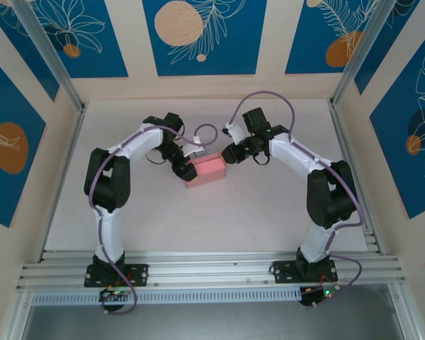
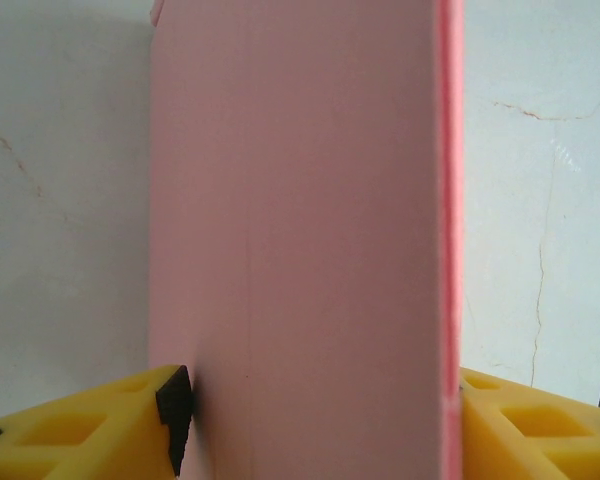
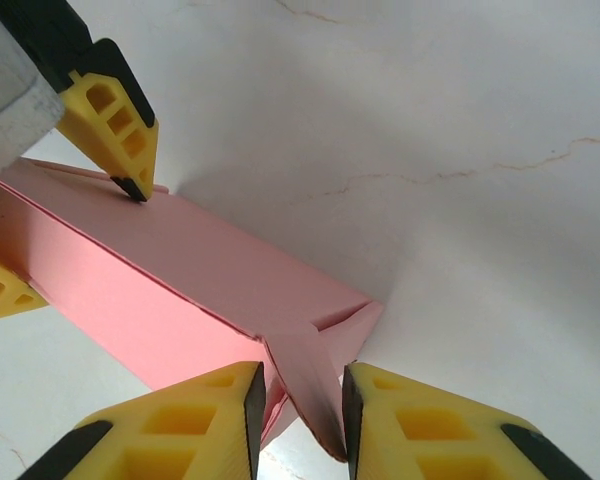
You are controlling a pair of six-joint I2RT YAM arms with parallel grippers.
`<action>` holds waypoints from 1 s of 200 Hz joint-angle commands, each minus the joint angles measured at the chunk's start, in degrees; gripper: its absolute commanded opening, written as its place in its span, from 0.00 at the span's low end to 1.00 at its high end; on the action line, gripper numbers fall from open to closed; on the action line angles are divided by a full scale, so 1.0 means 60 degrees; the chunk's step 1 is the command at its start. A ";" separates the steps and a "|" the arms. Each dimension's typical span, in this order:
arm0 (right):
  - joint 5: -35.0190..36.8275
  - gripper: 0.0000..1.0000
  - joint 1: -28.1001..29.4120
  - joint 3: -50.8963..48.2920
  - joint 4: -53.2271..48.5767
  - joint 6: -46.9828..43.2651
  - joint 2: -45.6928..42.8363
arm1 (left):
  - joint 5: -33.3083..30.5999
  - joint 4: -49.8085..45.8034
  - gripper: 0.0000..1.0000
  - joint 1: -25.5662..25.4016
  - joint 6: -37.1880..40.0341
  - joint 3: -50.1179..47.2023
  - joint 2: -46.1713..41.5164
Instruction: Fold the paper box
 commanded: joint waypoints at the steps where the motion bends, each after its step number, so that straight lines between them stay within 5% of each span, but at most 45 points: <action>1: -0.0062 0.29 0.0096 0.0324 -0.0100 0.0068 -0.0261 | -0.0218 -0.0307 0.63 0.0154 0.0175 0.0160 0.0314; 49: 0.0157 0.06 0.0238 0.0565 -0.0284 0.0183 -0.0113 | -0.0261 -0.0307 0.65 0.0161 0.0156 0.0178 0.0315; 107: 0.1008 0.00 0.0502 0.0655 -0.0649 0.0358 -0.0246 | -0.0550 0.0164 0.99 0.0154 -0.0210 -0.0048 -0.0315; 142: 0.1441 0.00 0.0602 0.0704 -0.0939 0.0591 -0.0286 | -0.1041 0.0855 0.99 0.0183 -0.0962 -0.0278 -0.1037; 166: 0.1540 0.00 0.0661 0.0670 -0.0962 0.1173 -0.0393 | -0.1390 0.1264 0.83 0.0183 -0.1445 -0.0462 -0.1365; 200: 0.1373 0.00 0.0804 0.0690 -0.0933 0.1978 -0.0461 | -0.1313 0.1277 0.77 0.0172 -0.1509 -0.0649 -0.1148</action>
